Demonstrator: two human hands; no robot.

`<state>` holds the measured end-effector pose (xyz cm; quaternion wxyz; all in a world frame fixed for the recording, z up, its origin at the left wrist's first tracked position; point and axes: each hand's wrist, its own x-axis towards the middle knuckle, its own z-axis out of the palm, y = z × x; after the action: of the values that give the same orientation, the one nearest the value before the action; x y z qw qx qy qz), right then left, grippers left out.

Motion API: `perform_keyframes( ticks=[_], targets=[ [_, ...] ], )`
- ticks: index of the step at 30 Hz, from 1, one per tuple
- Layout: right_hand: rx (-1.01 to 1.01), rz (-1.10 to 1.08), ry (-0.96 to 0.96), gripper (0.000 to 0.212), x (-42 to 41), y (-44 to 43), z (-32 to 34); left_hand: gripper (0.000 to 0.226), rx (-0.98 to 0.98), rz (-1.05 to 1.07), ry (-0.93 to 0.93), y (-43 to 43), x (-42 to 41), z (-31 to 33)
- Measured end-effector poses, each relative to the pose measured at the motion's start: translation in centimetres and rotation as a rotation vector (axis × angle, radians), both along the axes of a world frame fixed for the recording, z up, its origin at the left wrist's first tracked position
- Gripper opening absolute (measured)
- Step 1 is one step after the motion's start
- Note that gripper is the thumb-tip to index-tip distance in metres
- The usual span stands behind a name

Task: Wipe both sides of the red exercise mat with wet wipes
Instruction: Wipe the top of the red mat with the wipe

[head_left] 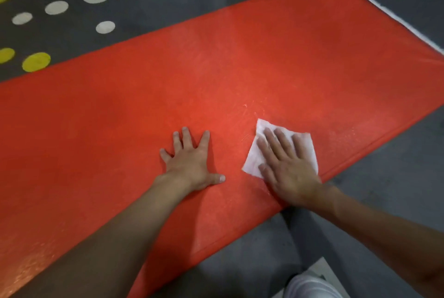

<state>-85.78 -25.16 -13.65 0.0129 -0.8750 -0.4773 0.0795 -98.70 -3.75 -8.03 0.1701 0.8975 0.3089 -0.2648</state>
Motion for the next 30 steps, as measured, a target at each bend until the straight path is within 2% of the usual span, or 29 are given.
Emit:
perform_keyframes(
  ticks=[1,3,5,6,10,11,13,15,16,19,21,24,26,28,30],
  targets=[
    [0.013,0.024,0.001,0.068,-1.9,0.2,-0.2,0.123,-0.013,-0.005,0.004,0.4,0.0,0.2],
    [0.015,0.249,-0.004,0.067,-5.5,0.0,-0.1,0.126,0.000,-0.020,0.012,1.0,-0.2,0.5],
    [0.015,0.443,-0.039,0.064,-5.1,-0.7,-0.1,0.127,0.041,-0.023,0.010,1.7,-0.7,0.5],
    [0.018,0.464,-0.060,0.063,-4.0,-0.7,0.1,0.127,0.055,-0.026,0.012,2.0,-1.0,0.4],
    [0.029,0.112,-0.037,0.064,-4.1,0.3,0.2,0.124,0.059,-0.031,0.010,3.4,-1.6,0.2],
    [0.031,0.152,-0.019,0.065,-5.7,0.7,0.0,0.123,0.065,-0.022,0.002,3.5,-1.5,0.4],
    [0.033,0.424,-0.027,0.065,-8.1,0.8,-0.1,0.121,0.095,0.001,0.005,3.5,-1.5,0.7],
    [0.030,0.566,-0.046,0.066,-6.7,1.0,0.2,0.120,0.086,0.050,0.042,3.7,-1.7,1.1],
    [0.032,0.516,-0.062,0.066,-5.5,1.4,0.4,0.121,0.075,0.069,0.047,4.1,-1.9,1.1],
    [0.015,0.152,-0.072,0.067,-4.4,2.9,0.5,0.115,0.114,0.087,0.006,5.5,-2.3,1.5],
    [0.007,0.218,-0.036,0.067,-6.3,3.4,0.1,0.114,0.156,0.093,-0.017,6.1,-2.2,1.6],
    [0.001,0.556,-0.038,0.062,-5.7,3.2,0.1,0.126,0.160,0.095,0.026,6.4,-1.7,1.4],
    [0.015,0.472,-0.054,0.060,-3.2,4.1,0.4,0.127,0.115,0.135,0.068,6.5,-1.7,1.1],
    [0.029,0.208,-0.035,0.061,-2.7,5.1,0.4,0.127,0.062,0.184,0.075,6.8,-1.6,1.1],
    [0.032,0.214,-0.017,0.064,-5.5,5.4,0.2,0.129,0.038,0.196,0.063,7.1,-1.4,1.2]
  ],
)
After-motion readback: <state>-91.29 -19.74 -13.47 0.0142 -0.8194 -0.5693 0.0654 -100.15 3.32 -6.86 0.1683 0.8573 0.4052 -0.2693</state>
